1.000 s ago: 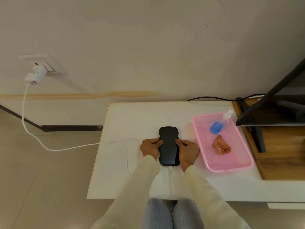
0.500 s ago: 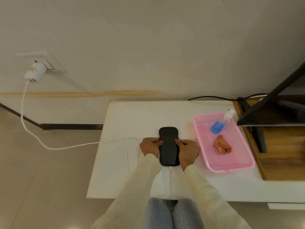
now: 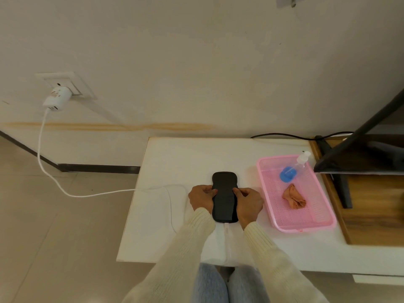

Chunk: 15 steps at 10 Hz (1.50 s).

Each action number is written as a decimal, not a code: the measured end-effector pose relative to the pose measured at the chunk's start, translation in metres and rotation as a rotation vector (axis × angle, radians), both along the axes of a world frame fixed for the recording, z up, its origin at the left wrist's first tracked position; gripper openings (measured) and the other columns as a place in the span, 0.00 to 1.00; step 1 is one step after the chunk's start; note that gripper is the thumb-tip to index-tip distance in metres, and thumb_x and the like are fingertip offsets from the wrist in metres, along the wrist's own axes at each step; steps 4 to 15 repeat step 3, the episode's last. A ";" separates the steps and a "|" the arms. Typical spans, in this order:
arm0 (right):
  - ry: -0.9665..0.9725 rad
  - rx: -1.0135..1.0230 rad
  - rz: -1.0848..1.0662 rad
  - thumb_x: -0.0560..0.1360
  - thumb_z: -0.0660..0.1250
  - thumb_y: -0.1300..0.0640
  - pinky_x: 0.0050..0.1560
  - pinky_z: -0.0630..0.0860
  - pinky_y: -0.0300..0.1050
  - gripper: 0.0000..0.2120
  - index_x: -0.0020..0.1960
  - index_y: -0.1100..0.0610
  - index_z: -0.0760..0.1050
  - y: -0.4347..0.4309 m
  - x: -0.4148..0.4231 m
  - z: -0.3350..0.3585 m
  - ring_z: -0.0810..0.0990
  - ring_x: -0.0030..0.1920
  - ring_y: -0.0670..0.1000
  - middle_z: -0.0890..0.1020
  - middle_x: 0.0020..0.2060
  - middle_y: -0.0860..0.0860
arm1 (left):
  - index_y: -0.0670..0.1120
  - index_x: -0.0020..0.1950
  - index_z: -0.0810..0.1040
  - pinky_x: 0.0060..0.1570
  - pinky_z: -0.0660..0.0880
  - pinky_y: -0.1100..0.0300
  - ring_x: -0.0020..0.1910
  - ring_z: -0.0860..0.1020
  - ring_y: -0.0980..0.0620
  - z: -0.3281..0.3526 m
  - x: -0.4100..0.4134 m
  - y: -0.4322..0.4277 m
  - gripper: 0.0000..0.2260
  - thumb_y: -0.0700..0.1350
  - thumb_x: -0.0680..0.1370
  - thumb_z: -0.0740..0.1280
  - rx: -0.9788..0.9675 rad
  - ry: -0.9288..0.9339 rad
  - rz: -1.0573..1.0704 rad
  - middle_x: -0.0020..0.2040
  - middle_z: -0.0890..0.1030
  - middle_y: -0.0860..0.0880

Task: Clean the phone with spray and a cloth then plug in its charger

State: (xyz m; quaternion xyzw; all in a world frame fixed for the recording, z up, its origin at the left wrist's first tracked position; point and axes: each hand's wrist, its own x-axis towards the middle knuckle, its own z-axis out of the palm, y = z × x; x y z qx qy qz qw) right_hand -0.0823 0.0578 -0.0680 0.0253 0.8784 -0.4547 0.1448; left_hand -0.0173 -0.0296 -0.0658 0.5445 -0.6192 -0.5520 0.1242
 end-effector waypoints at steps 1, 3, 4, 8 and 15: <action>0.140 0.117 0.165 0.78 0.61 0.58 0.44 0.72 0.48 0.12 0.45 0.65 0.79 0.003 0.004 -0.003 0.79 0.43 0.60 0.81 0.40 0.61 | 0.40 0.52 0.82 0.48 0.73 0.59 0.45 0.78 0.49 0.003 0.005 0.004 0.09 0.41 0.79 0.64 -0.115 -0.018 -0.090 0.47 0.82 0.43; 0.460 0.379 0.556 0.80 0.54 0.51 0.72 0.59 0.52 0.24 0.74 0.59 0.57 0.009 0.007 0.004 0.61 0.72 0.61 0.62 0.72 0.61 | 0.46 0.77 0.52 0.73 0.47 0.56 0.76 0.52 0.48 0.010 0.013 0.002 0.24 0.51 0.83 0.51 -0.631 -0.269 -0.551 0.77 0.55 0.48; 0.460 0.379 0.556 0.80 0.54 0.51 0.72 0.59 0.52 0.24 0.74 0.59 0.57 0.009 0.007 0.004 0.61 0.72 0.61 0.62 0.72 0.61 | 0.46 0.77 0.52 0.73 0.47 0.56 0.76 0.52 0.48 0.010 0.013 0.002 0.24 0.51 0.83 0.51 -0.631 -0.269 -0.551 0.77 0.55 0.48; 0.460 0.379 0.556 0.80 0.54 0.51 0.72 0.59 0.52 0.24 0.74 0.59 0.57 0.009 0.007 0.004 0.61 0.72 0.61 0.62 0.72 0.61 | 0.46 0.77 0.52 0.73 0.47 0.56 0.76 0.52 0.48 0.010 0.013 0.002 0.24 0.51 0.83 0.51 -0.631 -0.269 -0.551 0.77 0.55 0.48; 0.460 0.379 0.556 0.80 0.54 0.51 0.72 0.59 0.52 0.24 0.74 0.59 0.57 0.009 0.007 0.004 0.61 0.72 0.61 0.62 0.72 0.61 | 0.46 0.77 0.52 0.73 0.47 0.56 0.76 0.52 0.48 0.010 0.013 0.002 0.24 0.51 0.83 0.51 -0.631 -0.269 -0.551 0.77 0.55 0.48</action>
